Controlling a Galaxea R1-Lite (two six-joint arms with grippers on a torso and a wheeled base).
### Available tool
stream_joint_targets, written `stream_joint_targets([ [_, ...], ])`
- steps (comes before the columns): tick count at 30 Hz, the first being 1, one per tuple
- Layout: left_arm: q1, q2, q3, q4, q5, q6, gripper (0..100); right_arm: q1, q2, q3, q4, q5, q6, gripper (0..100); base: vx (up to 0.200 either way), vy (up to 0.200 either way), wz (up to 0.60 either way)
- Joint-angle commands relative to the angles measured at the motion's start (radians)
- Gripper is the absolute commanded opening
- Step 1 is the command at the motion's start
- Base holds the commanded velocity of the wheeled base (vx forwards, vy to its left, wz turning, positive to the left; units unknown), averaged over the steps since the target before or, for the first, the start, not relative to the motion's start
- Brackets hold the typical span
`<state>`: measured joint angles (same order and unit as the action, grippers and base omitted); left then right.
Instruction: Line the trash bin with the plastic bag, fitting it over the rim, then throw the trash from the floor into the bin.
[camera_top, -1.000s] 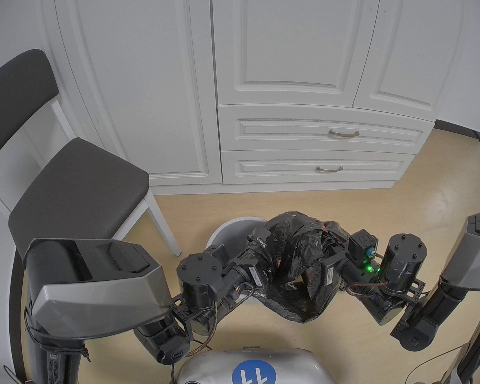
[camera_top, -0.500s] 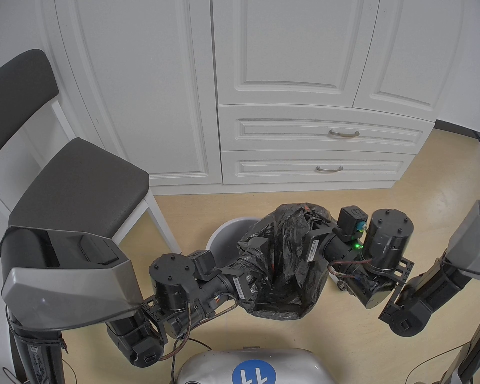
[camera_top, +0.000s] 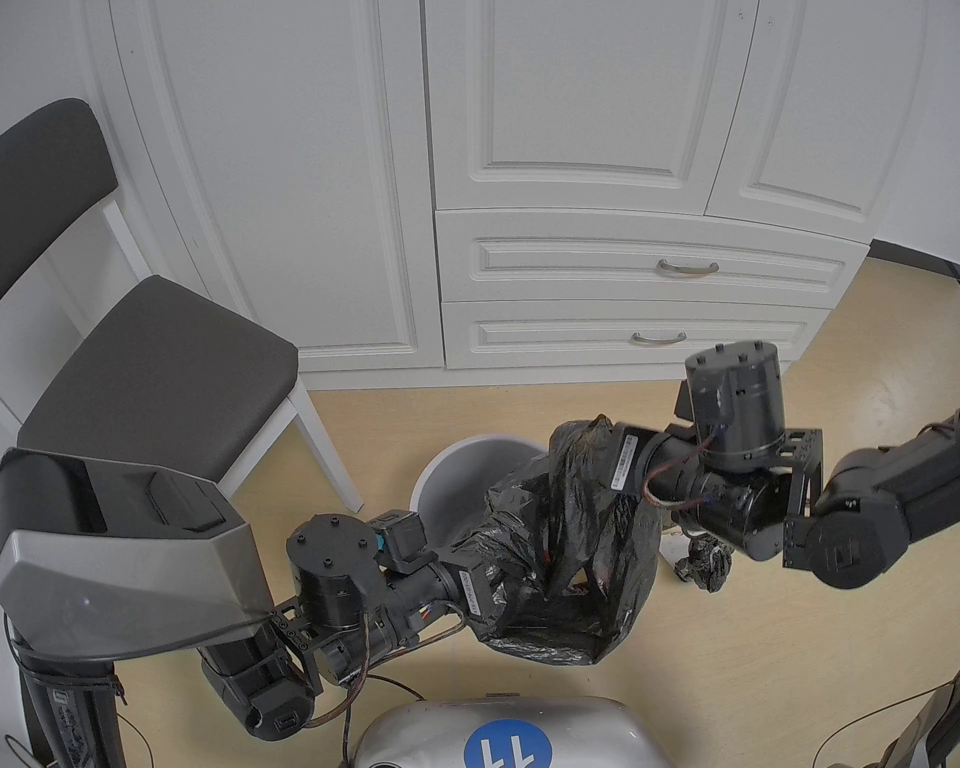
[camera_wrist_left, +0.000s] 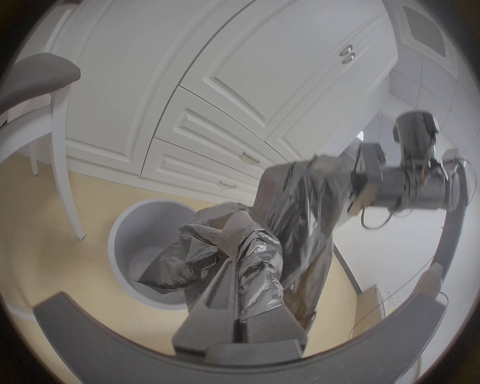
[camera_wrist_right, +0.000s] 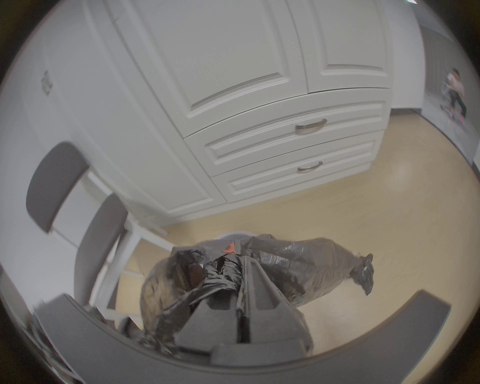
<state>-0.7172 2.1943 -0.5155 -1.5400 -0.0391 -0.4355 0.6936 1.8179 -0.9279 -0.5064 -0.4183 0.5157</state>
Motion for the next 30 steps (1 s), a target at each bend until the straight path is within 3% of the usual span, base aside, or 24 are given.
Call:
stream_joint_targets([
  [1,0.001,0.001,0.038,0.003,-0.019,0.026,0,0.007,0.008,-0.106,0.063,-0.020,0.063,0,0.000,0.000,0.00],
  [4,0.001,0.016,0.048,0.001,-0.041,0.027,0,0.012,0.034,-0.108,0.062,-0.022,0.064,0,0.000,0.000,0.00],
  [5,0.001,0.016,0.049,0.001,-0.042,0.027,100,0.012,0.035,-0.108,0.062,-0.022,0.064,0,0.000,0.000,0.00],
  [8,0.002,0.016,0.072,0.001,-0.084,0.027,100,0.010,0.063,-0.114,0.062,-0.023,0.067,0,0.000,0.000,0.00],
  [28,-0.080,0.058,0.052,0.000,-0.079,0.008,100,0.041,0.103,-0.149,0.071,-0.027,0.112,0,0.000,0.000,0.00],
  [30,-0.085,0.047,0.043,0.000,-0.077,-0.014,100,0.060,0.123,-0.166,0.071,-0.065,0.125,0,0.000,0.000,0.00],
])
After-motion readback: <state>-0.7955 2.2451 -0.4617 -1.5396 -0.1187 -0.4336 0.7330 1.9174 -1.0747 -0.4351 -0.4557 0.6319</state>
